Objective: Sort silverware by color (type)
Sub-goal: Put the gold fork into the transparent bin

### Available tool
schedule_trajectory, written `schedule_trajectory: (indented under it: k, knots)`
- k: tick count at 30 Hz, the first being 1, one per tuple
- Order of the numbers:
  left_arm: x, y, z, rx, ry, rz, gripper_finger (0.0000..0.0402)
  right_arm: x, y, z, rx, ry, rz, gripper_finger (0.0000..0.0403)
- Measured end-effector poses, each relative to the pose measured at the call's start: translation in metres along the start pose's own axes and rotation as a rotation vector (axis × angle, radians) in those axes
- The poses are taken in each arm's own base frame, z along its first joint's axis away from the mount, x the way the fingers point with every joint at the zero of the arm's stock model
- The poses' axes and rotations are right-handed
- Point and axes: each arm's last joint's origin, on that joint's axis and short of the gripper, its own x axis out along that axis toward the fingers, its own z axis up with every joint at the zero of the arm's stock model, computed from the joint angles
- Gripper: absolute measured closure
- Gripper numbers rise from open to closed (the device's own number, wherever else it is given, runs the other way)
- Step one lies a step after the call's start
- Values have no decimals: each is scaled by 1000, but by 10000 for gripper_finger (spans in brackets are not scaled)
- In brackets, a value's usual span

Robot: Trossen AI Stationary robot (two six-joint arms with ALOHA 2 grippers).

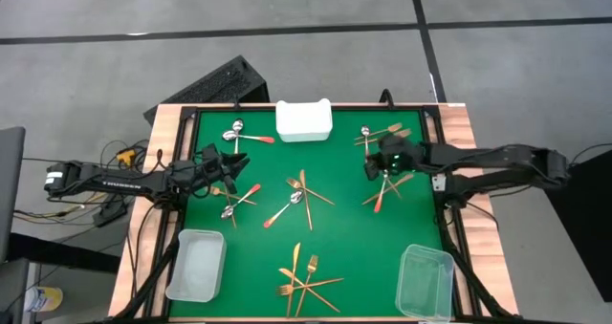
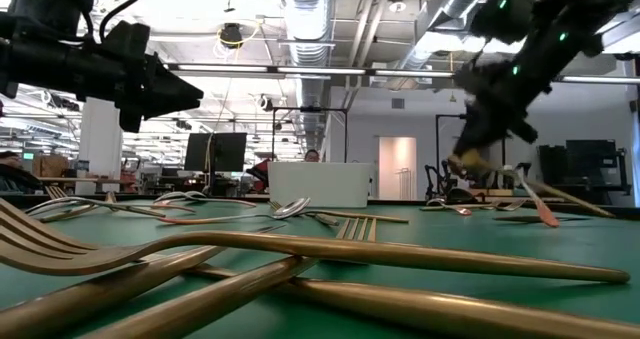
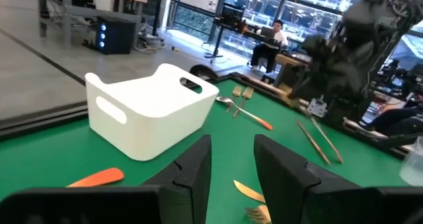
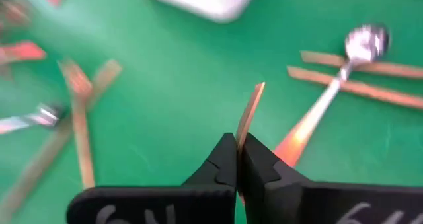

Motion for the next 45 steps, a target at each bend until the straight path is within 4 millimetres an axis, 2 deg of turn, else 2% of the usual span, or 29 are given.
schedule_trajectory:
  k: [5, 10, 15, 19, 23, 29, 33, 37, 41, 45]
  knots:
    - [0, 0, 1, -2, -6, 0, 308, -39, 5, 13, 25, -192, 146, 382]
    - [0, 0, 2, -8, -27, 12, 313, -75, 2, 22, -9, -404, 195, 385]
    - [0, -2, 5, -25, -40, -21, 313, -99, -1, 20, 91, -443, 333, 386]
    - [0, -2, 5, -30, -49, -26, 313, -105, 8, 9, 173, -345, 460, 386]
    - [0, -2, 6, -33, -53, -28, 313, -105, 22, -6, 185, -234, 511, 386]
    - [0, -3, 6, -44, -57, -26, 313, -112, 29, -17, 149, -244, 505, 386]
    - [-1, -4, 10, -69, -89, -38, 313, -114, 30, -18, 82, -274, 498, 386]
    - [1, -8, 17, -86, -104, -68, 313, -121, 32, -9, 55, -309, 501, 386]
    - [5, -20, 26, -69, -91, -110, 313, -130, 37, -3, 27, -301, 556, 386]
    - [15, -35, 29, -32, -43, -136, 313, -131, 46, -7, 16, -256, 593, 385]
